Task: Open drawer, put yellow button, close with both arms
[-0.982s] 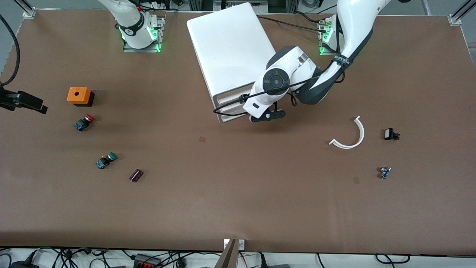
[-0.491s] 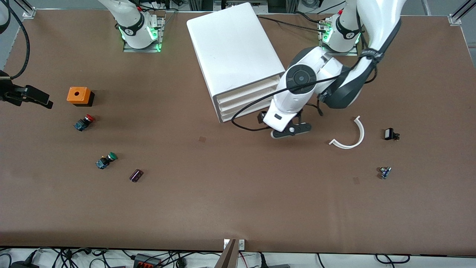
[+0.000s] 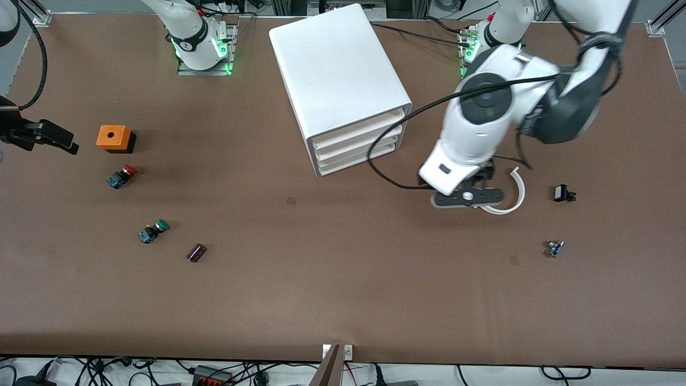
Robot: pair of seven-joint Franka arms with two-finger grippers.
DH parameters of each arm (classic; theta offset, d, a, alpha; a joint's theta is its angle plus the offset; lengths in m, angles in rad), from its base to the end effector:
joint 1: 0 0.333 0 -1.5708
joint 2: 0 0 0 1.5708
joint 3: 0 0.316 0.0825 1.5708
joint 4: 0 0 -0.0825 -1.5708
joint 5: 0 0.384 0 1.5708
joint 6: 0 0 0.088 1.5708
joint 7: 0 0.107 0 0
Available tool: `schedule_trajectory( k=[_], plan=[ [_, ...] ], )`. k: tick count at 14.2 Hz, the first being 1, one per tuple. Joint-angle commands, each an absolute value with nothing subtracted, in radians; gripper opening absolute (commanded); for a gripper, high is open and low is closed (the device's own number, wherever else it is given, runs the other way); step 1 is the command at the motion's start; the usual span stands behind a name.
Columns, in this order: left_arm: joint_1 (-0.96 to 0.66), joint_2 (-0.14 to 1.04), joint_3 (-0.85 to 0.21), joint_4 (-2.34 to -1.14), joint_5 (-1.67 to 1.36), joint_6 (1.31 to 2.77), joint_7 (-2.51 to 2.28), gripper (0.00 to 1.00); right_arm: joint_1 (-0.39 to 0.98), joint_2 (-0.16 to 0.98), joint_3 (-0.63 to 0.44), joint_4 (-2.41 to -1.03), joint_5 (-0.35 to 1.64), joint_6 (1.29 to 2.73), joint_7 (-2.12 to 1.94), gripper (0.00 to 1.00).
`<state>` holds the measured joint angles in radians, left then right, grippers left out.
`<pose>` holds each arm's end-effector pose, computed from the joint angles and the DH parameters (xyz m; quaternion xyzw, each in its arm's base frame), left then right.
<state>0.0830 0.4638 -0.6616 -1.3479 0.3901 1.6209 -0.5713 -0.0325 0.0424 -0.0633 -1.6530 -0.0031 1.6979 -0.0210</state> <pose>0.6166 -0.2573 0.4942 -0.9974 0.0035 0.0116 0.0716 0.5727 -0.0547 0.5726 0.9993 -0.0372 0.0011 0.0029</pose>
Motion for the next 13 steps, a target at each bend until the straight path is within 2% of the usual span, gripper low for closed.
schedule_trajectory(
  k=[1, 2, 4, 7, 10, 13],
  plan=[
    [0.188, 0.384, -0.669, -1.345, 0.349, 1.583, -0.381, 1.0, -0.034, 0.023, -0.055, -1.677, -0.02, 1.712, -0.041, 1.0],
    [0.195, 0.335, -0.634, -1.364, 0.277, 1.583, -0.315, 1.0, -0.034, 0.023, -0.055, -1.675, -0.02, 1.712, -0.043, 1.0],
    [0.142, 0.249, -0.466, -1.411, 0.194, 1.585, -0.212, 1.0, -0.035, 0.023, -0.057, -1.674, -0.02, 1.709, -0.06, 1.0],
    [0.059, 0.07, -0.231, -1.605, 0.031, 1.629, -0.115, 1.0, -0.034, 0.025, -0.057, -1.674, -0.02, 1.704, -0.066, 1.0],
    [0.029, -0.078, -0.144, -1.776, 0.009, 1.683, -0.114, 1.0, -0.035, 0.025, -0.057, -1.672, -0.015, 1.703, -0.06, 1.0],
    [0.018, -0.138, -0.094, -1.832, 0.011, 1.68, -0.027, 1.0, -0.037, 0.026, -0.057, -1.672, -0.014, 1.701, -0.054, 1.0]
  ],
)
